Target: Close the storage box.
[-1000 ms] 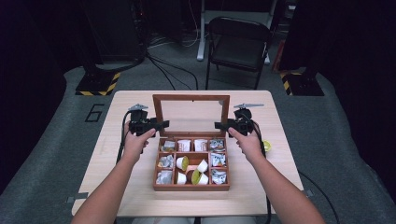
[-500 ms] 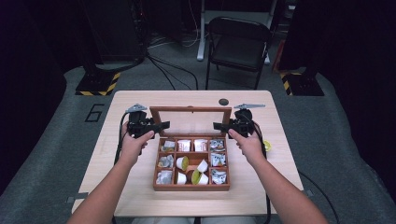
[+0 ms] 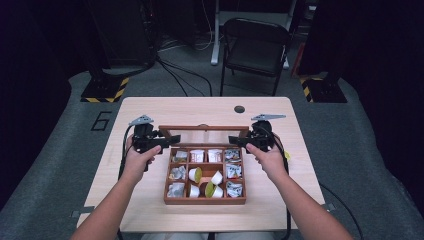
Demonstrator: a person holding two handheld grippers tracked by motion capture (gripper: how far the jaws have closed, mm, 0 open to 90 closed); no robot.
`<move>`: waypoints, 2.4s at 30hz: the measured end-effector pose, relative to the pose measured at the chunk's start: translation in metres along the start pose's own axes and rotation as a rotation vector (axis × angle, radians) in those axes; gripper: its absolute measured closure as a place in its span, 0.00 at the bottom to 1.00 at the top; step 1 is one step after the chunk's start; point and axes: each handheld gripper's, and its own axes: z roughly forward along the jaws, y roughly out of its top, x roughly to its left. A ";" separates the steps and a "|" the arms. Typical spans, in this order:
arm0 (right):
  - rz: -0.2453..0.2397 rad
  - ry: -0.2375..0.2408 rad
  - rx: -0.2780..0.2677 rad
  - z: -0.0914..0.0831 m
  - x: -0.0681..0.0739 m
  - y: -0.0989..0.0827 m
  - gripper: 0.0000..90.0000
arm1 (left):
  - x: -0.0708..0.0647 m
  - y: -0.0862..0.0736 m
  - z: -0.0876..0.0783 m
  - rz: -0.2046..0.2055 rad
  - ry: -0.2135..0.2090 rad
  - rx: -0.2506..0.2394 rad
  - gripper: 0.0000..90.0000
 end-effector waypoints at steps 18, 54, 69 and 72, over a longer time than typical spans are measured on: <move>-0.058 0.012 -0.019 -0.029 0.019 -0.014 0.34 | -0.018 -0.012 -0.023 0.067 0.006 0.027 0.36; -0.187 0.000 0.015 -0.054 0.042 -0.129 0.38 | -0.055 -0.115 -0.046 0.146 0.030 0.125 0.37; -0.213 -0.002 0.160 -0.043 0.041 -0.151 0.38 | -0.059 -0.139 -0.041 0.167 0.013 0.247 0.37; -0.211 0.014 0.164 -0.046 0.042 -0.153 0.39 | -0.060 -0.142 -0.045 0.155 0.005 0.256 0.37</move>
